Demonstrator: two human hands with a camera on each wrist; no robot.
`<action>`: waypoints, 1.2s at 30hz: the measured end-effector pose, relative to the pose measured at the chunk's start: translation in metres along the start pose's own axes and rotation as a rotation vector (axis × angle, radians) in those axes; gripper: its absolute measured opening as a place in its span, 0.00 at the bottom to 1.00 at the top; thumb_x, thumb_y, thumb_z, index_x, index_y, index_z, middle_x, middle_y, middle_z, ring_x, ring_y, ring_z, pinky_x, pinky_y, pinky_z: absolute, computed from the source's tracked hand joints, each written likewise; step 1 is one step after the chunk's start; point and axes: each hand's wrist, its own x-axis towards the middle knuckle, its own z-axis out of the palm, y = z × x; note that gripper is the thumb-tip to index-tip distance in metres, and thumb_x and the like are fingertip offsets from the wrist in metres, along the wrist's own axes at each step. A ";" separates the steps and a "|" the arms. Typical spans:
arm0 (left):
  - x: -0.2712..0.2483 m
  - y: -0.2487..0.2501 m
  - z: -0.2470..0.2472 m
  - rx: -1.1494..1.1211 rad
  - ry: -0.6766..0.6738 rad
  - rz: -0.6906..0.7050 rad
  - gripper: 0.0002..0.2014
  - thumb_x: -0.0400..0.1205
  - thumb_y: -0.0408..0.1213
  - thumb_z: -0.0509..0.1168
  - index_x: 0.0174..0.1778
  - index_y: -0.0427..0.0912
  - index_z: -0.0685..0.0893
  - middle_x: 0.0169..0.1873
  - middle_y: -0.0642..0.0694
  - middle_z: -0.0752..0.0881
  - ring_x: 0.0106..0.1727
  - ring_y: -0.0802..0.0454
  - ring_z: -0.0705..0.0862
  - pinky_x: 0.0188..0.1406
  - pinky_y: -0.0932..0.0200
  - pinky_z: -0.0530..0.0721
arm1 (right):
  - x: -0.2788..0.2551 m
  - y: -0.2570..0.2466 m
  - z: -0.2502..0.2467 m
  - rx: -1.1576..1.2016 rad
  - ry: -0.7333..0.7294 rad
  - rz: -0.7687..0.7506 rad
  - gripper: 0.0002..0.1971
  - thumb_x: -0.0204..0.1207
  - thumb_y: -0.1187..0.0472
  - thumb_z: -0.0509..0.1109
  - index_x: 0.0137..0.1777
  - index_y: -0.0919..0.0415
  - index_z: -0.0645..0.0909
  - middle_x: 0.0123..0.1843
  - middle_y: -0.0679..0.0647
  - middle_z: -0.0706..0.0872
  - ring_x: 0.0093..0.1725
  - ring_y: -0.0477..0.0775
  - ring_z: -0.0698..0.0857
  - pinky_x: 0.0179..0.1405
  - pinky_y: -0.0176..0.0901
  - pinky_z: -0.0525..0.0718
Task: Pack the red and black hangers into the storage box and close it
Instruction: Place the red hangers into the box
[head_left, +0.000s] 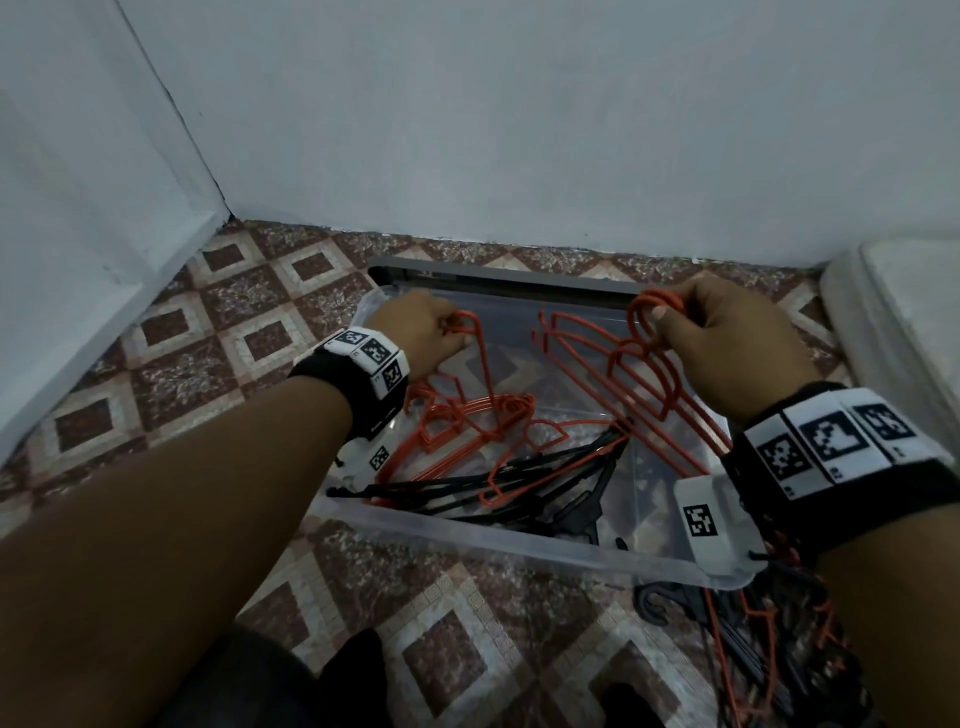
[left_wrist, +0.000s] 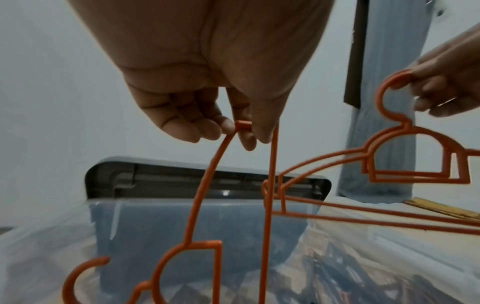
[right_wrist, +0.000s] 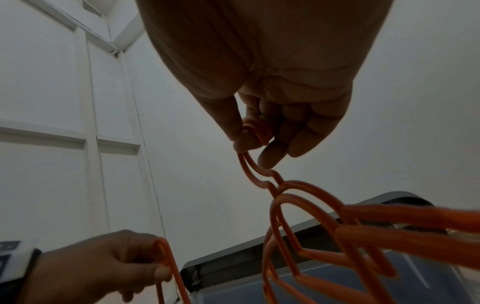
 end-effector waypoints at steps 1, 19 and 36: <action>-0.001 0.005 -0.005 0.001 0.029 0.018 0.13 0.82 0.51 0.67 0.38 0.48 0.77 0.37 0.48 0.75 0.40 0.47 0.77 0.40 0.57 0.69 | 0.000 0.001 0.000 0.028 0.004 0.017 0.09 0.83 0.51 0.67 0.57 0.53 0.83 0.45 0.49 0.89 0.45 0.51 0.86 0.37 0.39 0.74; -0.021 0.060 -0.061 -0.109 0.217 0.252 0.08 0.84 0.45 0.65 0.56 0.50 0.85 0.39 0.52 0.89 0.39 0.54 0.86 0.37 0.59 0.81 | 0.000 -0.001 0.005 0.103 -0.037 -0.076 0.11 0.78 0.64 0.66 0.43 0.47 0.85 0.36 0.52 0.89 0.30 0.51 0.85 0.32 0.41 0.83; -0.028 0.027 -0.075 -0.092 -0.135 0.188 0.30 0.72 0.71 0.64 0.66 0.60 0.80 0.58 0.61 0.84 0.56 0.62 0.83 0.51 0.62 0.79 | -0.013 -0.028 0.001 0.196 -0.033 -0.222 0.08 0.84 0.51 0.66 0.50 0.42 0.87 0.43 0.41 0.88 0.40 0.37 0.85 0.39 0.33 0.81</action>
